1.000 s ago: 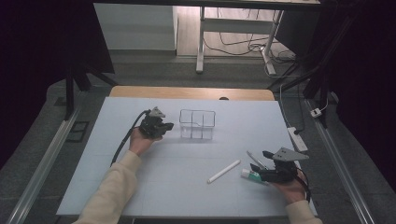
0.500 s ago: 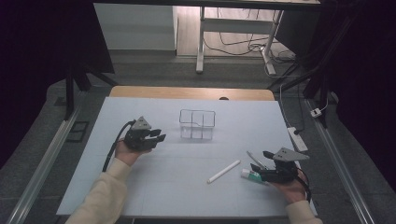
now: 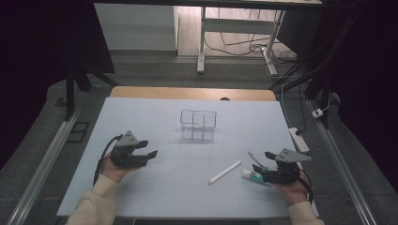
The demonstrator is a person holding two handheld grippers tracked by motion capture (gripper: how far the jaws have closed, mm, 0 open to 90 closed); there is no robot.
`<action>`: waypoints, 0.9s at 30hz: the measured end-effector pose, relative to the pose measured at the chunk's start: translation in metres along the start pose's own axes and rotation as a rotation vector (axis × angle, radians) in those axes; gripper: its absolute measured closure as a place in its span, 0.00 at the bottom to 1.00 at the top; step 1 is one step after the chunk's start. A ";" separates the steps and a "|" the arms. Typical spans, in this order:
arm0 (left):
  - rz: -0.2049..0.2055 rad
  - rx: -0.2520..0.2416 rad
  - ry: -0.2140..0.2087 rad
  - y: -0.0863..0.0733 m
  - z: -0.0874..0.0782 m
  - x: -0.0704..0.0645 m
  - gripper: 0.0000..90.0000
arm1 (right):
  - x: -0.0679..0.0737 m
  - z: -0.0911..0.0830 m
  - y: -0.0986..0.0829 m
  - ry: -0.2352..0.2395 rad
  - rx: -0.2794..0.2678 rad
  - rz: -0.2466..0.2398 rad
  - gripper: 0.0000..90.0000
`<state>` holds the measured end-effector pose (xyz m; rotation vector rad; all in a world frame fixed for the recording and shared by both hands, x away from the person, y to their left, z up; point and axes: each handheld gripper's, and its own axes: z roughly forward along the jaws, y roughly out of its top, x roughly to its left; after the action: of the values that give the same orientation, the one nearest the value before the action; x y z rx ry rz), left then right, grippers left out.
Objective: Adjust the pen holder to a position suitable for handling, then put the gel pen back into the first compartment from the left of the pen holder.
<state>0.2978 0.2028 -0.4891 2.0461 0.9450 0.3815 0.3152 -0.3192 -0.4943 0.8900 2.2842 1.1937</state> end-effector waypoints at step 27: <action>-0.017 0.045 -0.003 -0.030 -0.014 -0.007 0.36 | -0.005 -0.005 0.011 0.003 0.017 -0.006 0.29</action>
<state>0.2709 0.2165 -0.5040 2.0771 0.9763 0.3510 0.3196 -0.3201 -0.4820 0.8870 2.3010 1.1762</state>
